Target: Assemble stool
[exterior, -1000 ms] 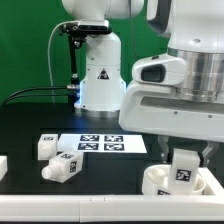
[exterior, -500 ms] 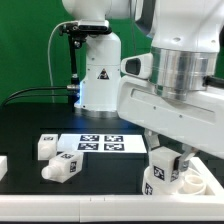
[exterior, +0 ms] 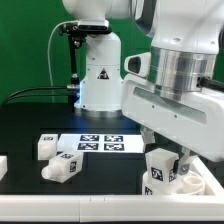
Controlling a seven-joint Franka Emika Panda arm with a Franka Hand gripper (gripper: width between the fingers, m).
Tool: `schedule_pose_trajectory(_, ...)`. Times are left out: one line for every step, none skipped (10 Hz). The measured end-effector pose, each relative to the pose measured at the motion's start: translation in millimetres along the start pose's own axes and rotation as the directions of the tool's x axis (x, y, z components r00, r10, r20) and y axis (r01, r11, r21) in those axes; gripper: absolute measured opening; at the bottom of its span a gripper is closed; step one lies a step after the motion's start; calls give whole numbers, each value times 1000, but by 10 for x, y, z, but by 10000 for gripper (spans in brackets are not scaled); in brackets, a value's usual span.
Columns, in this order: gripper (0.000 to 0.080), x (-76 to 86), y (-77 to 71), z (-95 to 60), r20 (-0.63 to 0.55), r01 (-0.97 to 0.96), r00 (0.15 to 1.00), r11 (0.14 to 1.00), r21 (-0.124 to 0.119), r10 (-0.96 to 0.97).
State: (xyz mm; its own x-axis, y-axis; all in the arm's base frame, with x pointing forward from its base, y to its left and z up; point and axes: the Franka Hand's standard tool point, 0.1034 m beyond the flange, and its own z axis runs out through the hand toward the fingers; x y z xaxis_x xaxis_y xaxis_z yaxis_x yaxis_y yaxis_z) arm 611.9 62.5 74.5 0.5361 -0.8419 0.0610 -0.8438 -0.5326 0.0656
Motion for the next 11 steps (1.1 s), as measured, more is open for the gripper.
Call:
schedule_pose_trajectory(640, 56, 57, -99, 10, 43, 999, 999, 20, -43)
schedule_pose_trajectory(640, 156, 191, -259, 26, 61, 998, 997, 46, -62)
schedule_pose_trajectory(647, 272, 279, -389, 31, 69, 997, 995, 67, -71)
schedule_pose_trajectory(647, 325, 284, -454, 29, 62, 998, 995, 76, -64)
schedule_pose_trajectory(648, 290, 276, -412, 30, 68, 997, 995, 71, -70)
schedule_pose_trajectory(648, 282, 277, -396, 30, 70, 997, 995, 68, -72)
schedule_pose_trajectory(648, 284, 278, -395, 30, 70, 997, 995, 68, -72)
schedule_pose_trajectory(648, 283, 280, -390, 31, 70, 997, 995, 67, -72)
schedule_pose_trajectory(648, 301, 293, -387, 28, 81, 996, 994, 68, -84)
schedule_pose_trajectory(648, 370, 377, -374, 17, 141, 990, 987, 78, -143)
schedule_pose_trajectory(648, 417, 571, -334, 18, 201, 979, 976, 87, -203)
